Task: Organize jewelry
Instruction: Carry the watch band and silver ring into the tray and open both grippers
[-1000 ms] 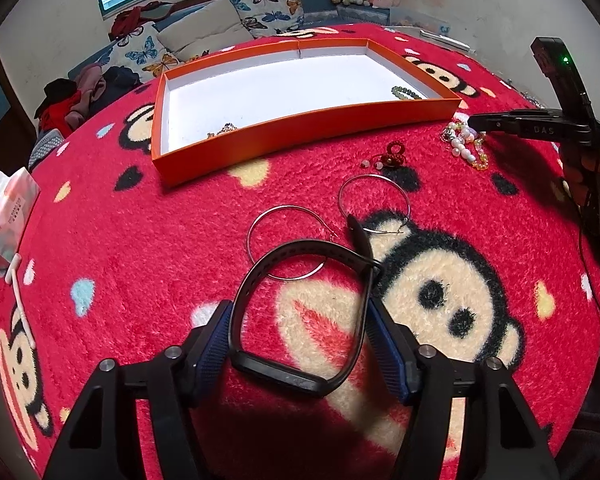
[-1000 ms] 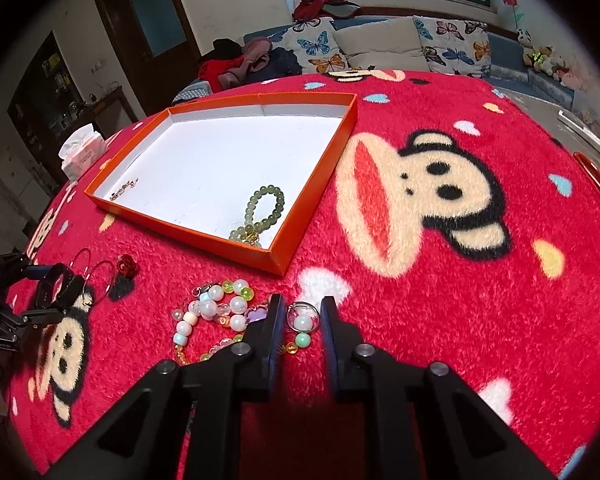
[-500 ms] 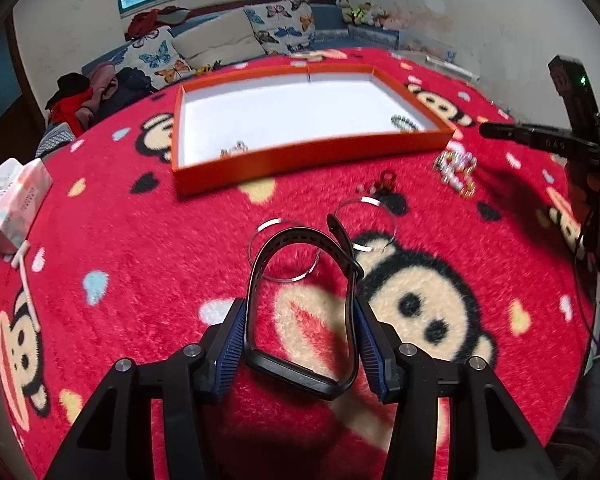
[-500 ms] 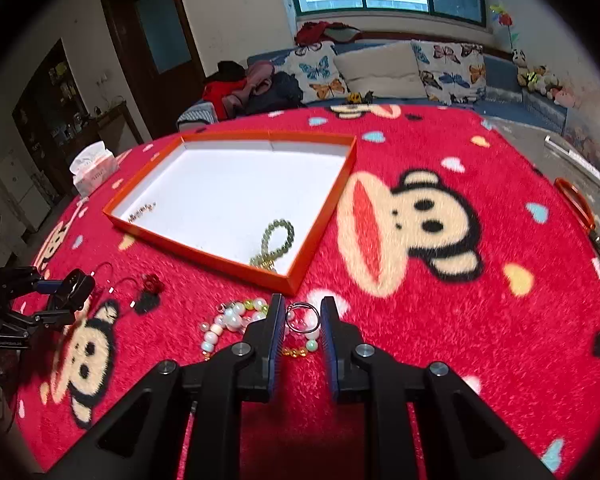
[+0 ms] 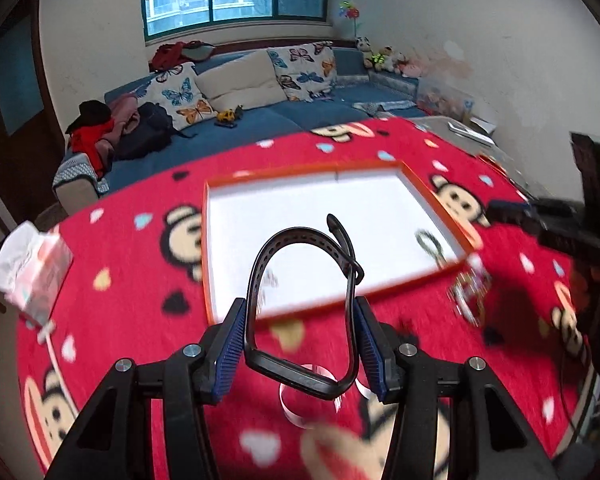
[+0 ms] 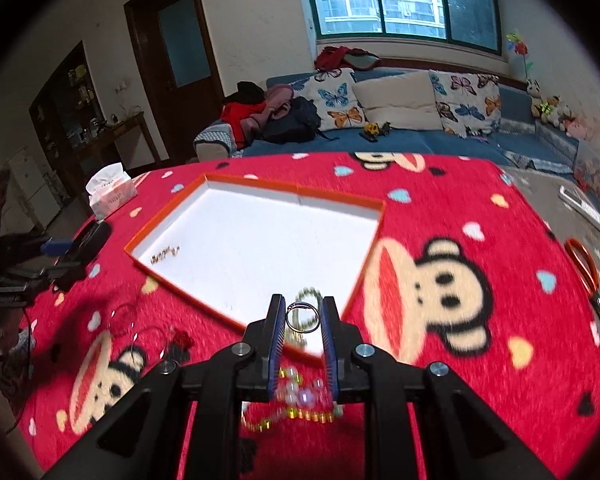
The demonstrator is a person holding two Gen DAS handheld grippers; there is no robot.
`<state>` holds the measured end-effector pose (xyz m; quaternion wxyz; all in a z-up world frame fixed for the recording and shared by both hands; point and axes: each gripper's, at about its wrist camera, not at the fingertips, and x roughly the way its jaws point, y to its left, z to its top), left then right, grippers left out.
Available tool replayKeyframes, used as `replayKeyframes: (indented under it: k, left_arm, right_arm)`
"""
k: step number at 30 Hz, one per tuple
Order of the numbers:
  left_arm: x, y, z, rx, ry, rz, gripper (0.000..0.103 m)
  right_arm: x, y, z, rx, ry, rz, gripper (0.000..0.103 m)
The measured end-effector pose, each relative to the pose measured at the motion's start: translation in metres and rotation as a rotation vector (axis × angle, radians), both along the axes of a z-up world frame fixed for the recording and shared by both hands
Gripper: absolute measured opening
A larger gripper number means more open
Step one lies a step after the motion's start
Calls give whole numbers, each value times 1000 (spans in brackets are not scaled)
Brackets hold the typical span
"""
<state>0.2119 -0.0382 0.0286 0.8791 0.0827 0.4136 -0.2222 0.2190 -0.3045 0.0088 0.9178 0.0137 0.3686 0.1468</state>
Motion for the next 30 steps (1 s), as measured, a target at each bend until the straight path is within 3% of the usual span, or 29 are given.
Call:
replayKeyframes:
  k: [8,12,20,30]
  left_arm:
    - [88,-33,-29,27,83,45,55]
    - [113,-45,-53,58,125,54,56]
    - [128,-55,-81,74,162,60,60]
    - [120,-58,-84,82,153,61,68]
  right_arm:
    - [37,13,-20,-38,30,16,20]
    - [50,13,-34,-55,60,11,20]
    - [52,20,-48,-91,85,22,20]
    - [52,27,-51,-97,97,43,21]
